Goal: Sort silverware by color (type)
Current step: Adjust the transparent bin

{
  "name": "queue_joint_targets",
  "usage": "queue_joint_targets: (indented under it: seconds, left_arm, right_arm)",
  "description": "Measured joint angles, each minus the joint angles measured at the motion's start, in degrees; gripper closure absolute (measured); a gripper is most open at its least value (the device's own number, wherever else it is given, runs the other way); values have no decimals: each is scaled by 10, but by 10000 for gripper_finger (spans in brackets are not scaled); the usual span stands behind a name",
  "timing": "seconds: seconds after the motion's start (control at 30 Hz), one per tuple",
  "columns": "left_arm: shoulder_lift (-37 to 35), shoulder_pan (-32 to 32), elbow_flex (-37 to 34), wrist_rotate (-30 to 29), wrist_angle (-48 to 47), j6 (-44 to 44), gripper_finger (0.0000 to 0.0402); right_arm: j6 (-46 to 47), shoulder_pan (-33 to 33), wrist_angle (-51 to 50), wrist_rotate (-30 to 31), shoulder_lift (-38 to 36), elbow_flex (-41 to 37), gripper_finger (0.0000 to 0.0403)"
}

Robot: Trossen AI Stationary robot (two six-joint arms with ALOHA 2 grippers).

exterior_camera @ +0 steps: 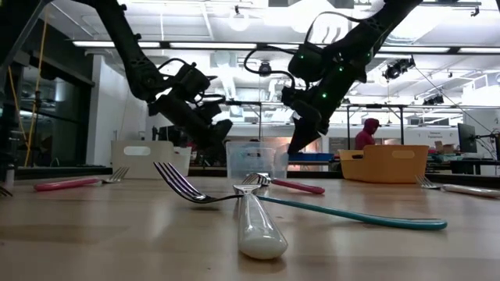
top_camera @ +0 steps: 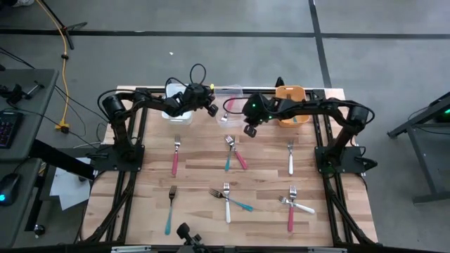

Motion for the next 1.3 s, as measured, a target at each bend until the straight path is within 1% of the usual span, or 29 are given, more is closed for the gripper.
queue_joint_targets:
  seconds: [0.13, 0.23, 0.33, 0.4, 0.5, 0.63, 0.77, 0.9, 1.07, 1.2, 1.3]
  left_arm:
    - [0, 3, 0, 14, 18, 0, 401]
    - [0, 3, 0, 19, 32, 4, 401]
    - [0, 4, 0, 19, 38, 6, 401]
    - [0, 4, 0, 19, 35, 11, 401]
    - [-3, 4, 0, 18, 7, 21, 401]
    - [-5, 5, 0, -13, -19, 21, 401]
    - [-5, 7, 0, -22, -18, 15, 401]
    - [-4, 8, 6, -23, -18, 9, 401]
    - [20, 8, 38, -20, -23, 0, 401]
    - [42, 8, 69, -19, -50, 0, 401]
    - [51, 7, 77, -19, -66, 0, 401]
  right_arm:
    - [0, 8, -5, 0, 0, 0, 403]
    - [-6, 9, -27, 18, -8, 0, 403]
    - [-9, 9, -51, 47, -32, 0, 403]
    - [-10, 9, -69, 56, -54, 0, 403]
    - [-11, 16, -82, 74, -92, -2, 403]
    - [-10, 29, -83, 82, -148, -39, 403]
    - [-1, 35, -55, 96, -199, -93, 403]
    - [4, 35, -19, 97, -237, -139, 403]
    - [7, 35, -10, 96, -263, -165, 403]
    - [9, 35, -11, 96, -265, -167, 403]
    - [4, 35, -11, 96, -265, -167, 403]
